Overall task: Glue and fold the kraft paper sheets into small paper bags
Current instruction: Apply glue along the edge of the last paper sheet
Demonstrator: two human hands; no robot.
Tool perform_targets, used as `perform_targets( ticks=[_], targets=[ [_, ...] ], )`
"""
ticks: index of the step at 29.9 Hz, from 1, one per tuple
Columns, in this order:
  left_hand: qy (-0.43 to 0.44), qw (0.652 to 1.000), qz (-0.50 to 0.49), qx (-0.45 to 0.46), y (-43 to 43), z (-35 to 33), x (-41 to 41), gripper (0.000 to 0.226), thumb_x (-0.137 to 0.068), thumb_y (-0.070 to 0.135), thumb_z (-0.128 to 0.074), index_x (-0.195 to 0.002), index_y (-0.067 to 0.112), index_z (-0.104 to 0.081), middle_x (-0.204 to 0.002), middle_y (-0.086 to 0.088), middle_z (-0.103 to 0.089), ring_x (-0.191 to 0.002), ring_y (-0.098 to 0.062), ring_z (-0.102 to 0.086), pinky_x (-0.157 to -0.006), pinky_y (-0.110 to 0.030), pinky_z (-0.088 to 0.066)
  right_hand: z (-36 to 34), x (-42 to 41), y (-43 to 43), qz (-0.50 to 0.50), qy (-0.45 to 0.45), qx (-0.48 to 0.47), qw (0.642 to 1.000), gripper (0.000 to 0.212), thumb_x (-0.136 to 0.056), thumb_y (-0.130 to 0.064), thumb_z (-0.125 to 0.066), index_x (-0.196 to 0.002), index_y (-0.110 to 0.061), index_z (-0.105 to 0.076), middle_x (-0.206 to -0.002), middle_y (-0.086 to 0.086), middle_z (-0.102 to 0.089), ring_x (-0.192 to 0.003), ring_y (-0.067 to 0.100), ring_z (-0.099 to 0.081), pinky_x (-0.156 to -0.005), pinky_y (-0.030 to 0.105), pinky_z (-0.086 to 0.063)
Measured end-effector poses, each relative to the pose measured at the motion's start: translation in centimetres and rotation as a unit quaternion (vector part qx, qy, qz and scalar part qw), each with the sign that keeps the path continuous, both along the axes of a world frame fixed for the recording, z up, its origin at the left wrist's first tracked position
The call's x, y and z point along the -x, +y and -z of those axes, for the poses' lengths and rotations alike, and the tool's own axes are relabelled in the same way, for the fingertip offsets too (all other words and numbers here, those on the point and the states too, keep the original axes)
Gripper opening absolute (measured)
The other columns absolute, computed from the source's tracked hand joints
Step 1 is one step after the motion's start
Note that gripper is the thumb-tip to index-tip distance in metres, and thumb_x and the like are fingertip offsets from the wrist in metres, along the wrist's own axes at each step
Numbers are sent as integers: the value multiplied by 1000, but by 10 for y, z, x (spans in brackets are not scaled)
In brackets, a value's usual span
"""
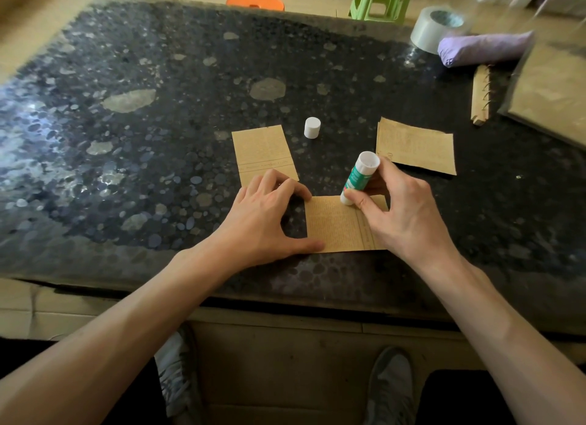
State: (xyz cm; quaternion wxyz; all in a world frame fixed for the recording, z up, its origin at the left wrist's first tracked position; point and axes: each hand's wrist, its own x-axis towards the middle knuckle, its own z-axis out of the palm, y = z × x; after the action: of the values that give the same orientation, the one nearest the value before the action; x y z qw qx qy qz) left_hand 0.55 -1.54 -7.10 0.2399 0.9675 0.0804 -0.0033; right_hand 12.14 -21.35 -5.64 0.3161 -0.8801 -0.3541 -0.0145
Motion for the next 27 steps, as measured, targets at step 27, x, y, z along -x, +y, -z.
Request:
perform_targets(
  ticks=[27],
  targets=[
    [8, 1000, 3, 13, 0, -2, 0, 85, -61, 81, -64, -134, 41, -48, -129, 15, -35, -127, -8, -33, -106, -29, -23, 0, -1, -16, 26, 4, -7, 1000, 41, -96, -30, -74, -130, -13, -58, -123, 1, -69, -111, 12, -65, -90, 17, -49]
  ],
)
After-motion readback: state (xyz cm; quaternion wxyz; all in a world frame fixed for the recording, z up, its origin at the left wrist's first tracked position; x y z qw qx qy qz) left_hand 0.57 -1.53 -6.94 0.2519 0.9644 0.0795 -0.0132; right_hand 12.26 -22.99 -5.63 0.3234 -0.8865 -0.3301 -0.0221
